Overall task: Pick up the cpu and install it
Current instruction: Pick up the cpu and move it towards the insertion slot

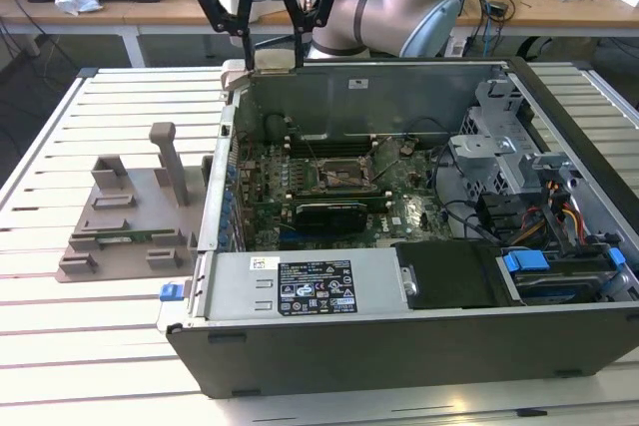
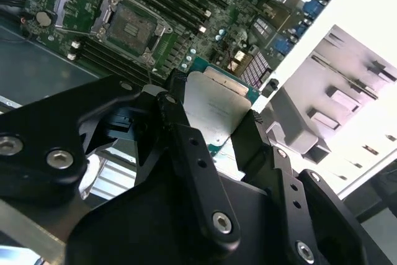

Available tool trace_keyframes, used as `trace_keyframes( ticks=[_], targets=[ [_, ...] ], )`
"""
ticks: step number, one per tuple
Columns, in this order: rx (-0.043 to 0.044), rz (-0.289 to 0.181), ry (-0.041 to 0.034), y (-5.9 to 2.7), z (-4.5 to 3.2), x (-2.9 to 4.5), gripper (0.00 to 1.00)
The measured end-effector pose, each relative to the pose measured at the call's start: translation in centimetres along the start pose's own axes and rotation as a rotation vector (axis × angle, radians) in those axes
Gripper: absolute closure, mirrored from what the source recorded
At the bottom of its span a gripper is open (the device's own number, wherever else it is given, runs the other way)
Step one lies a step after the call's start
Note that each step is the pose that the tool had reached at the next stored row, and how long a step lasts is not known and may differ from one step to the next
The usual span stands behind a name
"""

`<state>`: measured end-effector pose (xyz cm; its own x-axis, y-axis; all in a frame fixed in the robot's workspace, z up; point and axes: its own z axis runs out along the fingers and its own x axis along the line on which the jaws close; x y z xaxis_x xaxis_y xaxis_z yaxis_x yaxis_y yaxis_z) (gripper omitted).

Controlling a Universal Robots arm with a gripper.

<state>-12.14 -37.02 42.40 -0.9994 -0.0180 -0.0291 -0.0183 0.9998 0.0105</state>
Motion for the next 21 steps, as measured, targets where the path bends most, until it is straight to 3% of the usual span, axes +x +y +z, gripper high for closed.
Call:
trace_keyframes(
  ticks=[6,15,21],
  targets=[
    [0.0,0.0,0.0,-0.02,0.04,-0.95,0.46],
    [0.0,0.0,0.0,-0.03,0.08,-1.76,0.46],
    [0.0005,0.0,0.0,0.04,0.19,-2.89,0.46]
  ],
)
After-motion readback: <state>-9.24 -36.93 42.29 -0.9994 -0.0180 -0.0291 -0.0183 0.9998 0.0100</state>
